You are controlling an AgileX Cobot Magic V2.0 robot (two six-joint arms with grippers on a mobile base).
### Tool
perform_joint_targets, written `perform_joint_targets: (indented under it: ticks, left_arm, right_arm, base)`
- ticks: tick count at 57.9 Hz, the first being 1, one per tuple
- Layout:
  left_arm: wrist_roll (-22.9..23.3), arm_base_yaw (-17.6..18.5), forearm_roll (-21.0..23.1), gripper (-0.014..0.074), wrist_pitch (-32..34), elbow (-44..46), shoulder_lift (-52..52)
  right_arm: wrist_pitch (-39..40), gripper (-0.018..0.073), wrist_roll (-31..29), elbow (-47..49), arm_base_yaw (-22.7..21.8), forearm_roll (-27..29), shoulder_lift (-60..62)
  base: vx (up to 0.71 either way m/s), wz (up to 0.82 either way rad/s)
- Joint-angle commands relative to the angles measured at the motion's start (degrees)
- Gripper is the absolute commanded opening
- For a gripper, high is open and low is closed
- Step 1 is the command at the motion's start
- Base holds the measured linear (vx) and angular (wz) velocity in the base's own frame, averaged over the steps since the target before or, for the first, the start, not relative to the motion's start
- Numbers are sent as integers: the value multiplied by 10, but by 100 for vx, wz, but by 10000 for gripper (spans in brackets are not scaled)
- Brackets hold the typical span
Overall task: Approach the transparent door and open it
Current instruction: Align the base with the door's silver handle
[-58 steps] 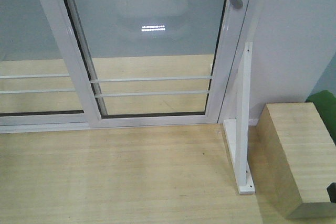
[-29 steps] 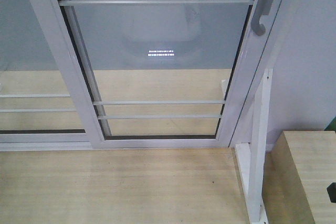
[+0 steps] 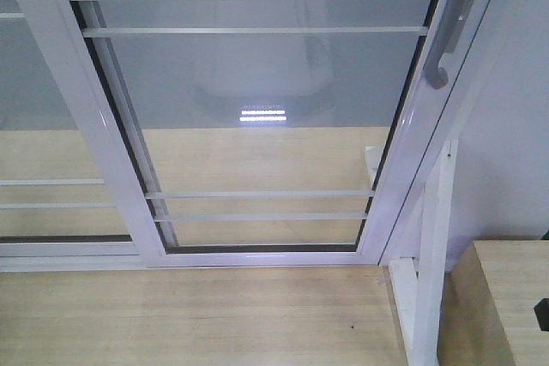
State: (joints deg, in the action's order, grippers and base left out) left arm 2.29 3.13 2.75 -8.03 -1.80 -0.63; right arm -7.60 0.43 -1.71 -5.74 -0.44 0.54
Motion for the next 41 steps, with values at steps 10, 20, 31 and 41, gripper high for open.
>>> perform_joint_targets:
  ticks: [10, 20, 31, 41]
  left_arm:
    - [1, 4, 5, -6, 44, -8, -7]
    - [1, 5, 6, -6, 44, -8, -2]
    - [1, 0, 5, -6, 42, -8, -2]
    - [1, 0, 5, -6, 42, -8, -3]
  right_arm:
    - [48, -9, -4, -3, -2, -5, 9]
    - [59, -9, -4, -2, -4, -5, -6]
    - [53, -9, -4, -2, -4, -5, -22]
    - [53, -9, -4, -2, -4, -5, -22]
  base:
    - [12, -2]
    - [9, 2]
    - [-2, 0]
    - [0, 0]
